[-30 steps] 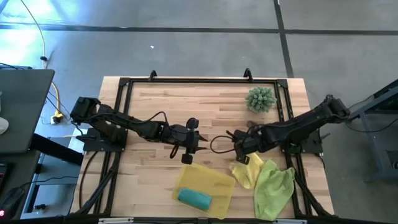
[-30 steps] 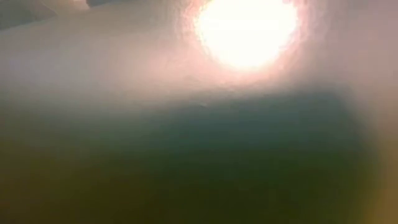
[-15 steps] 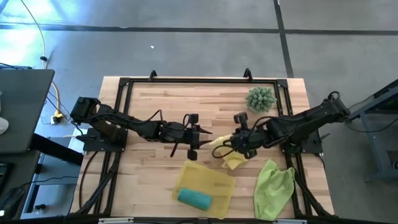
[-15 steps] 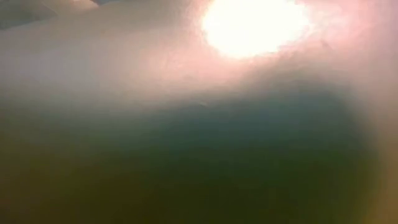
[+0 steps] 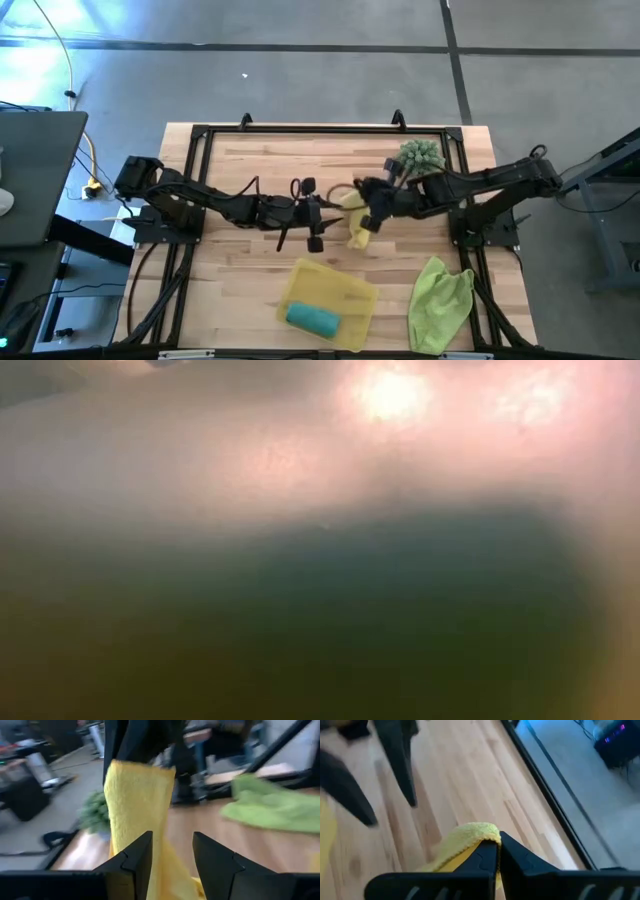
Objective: Roll microfiber towels into tight, uniform cylinder then place into a basket
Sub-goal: Fold the yellow towel
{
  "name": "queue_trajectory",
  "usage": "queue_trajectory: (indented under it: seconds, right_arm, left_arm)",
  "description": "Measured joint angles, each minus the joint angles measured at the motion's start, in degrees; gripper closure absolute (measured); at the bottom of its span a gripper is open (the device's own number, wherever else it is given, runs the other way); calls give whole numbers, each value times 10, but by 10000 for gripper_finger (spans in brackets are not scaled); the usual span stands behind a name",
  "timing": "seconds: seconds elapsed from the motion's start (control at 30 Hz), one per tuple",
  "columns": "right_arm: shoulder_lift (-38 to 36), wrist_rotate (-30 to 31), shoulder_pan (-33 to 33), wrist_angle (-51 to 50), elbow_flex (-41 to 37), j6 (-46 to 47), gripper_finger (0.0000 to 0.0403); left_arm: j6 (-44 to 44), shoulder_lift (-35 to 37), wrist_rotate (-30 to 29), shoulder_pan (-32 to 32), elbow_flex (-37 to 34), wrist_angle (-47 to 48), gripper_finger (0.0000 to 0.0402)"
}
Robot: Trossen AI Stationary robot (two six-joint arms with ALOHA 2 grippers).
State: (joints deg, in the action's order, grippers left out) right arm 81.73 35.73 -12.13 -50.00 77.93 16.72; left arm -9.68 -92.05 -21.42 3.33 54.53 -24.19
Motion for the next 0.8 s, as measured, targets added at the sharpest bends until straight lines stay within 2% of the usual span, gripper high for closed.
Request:
queue_trajectory:
  seconds: [0.23,0.43,0.57,0.63,0.73,0.8]
  right_arm:
    - [-1,-43,52,48,7,14,403]
    - [-2,-58,75,44,61,25,403]
    - [-3,-59,82,34,76,30,403]
    - [-2,-59,84,25,76,39,403]
    - [-2,-67,88,13,76,53,403]
    - [-2,-76,88,12,76,61,403]
  left_arm:
    - [-47,-24,-136,0,-1,-7,270]
    - [-56,-73,-208,-6,-1,-8,270]
    - [-55,-104,-319,-7,0,-15,270]
    - [-55,-111,-353,-7,-1,-12,270]
    - [-46,-117,-350,-7,-7,-8,270]
    - [-24,-117,-315,-11,-16,-9,270]
